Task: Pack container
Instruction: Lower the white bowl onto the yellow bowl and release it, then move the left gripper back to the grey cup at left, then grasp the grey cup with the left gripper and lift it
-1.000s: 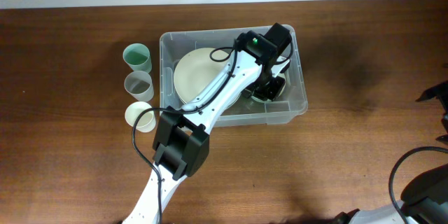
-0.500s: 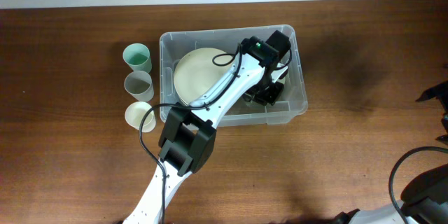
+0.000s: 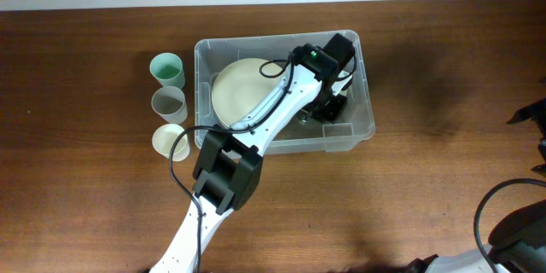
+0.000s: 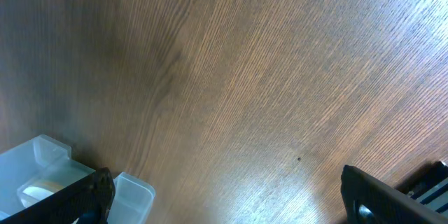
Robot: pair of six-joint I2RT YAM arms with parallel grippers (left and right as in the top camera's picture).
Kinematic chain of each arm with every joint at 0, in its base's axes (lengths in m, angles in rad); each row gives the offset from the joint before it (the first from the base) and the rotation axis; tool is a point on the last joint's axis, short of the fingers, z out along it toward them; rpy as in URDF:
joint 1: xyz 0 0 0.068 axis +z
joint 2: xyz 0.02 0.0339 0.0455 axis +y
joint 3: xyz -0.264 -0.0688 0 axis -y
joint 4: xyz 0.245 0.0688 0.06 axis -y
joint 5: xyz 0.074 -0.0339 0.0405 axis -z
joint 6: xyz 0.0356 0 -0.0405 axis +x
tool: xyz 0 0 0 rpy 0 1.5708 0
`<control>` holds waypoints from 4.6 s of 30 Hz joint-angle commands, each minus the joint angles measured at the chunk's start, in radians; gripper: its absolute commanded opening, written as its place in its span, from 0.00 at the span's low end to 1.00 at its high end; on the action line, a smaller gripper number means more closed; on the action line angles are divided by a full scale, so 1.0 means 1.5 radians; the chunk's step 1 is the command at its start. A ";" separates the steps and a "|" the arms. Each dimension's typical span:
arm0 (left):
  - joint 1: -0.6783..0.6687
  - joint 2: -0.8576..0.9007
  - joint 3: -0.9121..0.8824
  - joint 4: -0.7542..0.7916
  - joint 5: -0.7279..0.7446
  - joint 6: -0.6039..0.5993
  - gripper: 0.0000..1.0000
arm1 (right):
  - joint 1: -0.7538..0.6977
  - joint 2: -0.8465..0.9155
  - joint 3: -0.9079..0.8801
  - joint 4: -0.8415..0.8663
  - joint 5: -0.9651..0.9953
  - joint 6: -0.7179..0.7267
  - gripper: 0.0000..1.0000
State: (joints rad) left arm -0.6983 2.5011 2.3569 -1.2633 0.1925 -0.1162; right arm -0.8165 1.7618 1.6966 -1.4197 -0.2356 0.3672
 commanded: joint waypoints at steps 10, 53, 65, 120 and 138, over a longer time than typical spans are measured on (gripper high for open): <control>0.014 0.006 -0.001 0.072 -0.088 0.043 0.01 | -0.001 -0.002 -0.004 0.000 0.003 0.006 0.99; 0.418 -0.090 0.427 -0.283 -0.195 -0.097 0.99 | -0.001 -0.002 -0.004 0.000 0.003 0.006 0.99; 0.562 -0.090 0.167 -0.248 -0.120 -0.124 0.99 | -0.001 -0.002 -0.004 0.000 0.003 0.006 0.99; 0.562 -0.090 -0.091 -0.224 -0.100 -0.046 0.02 | -0.001 -0.002 -0.004 0.000 0.003 0.006 0.99; 0.607 -0.090 -0.091 -0.227 -0.103 -0.084 0.01 | -0.001 -0.002 -0.004 0.000 0.003 0.006 0.99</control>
State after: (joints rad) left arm 0.1654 2.3848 2.2261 -1.6005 0.0418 -0.2070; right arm -0.8165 1.7618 1.6966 -1.4197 -0.2356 0.3672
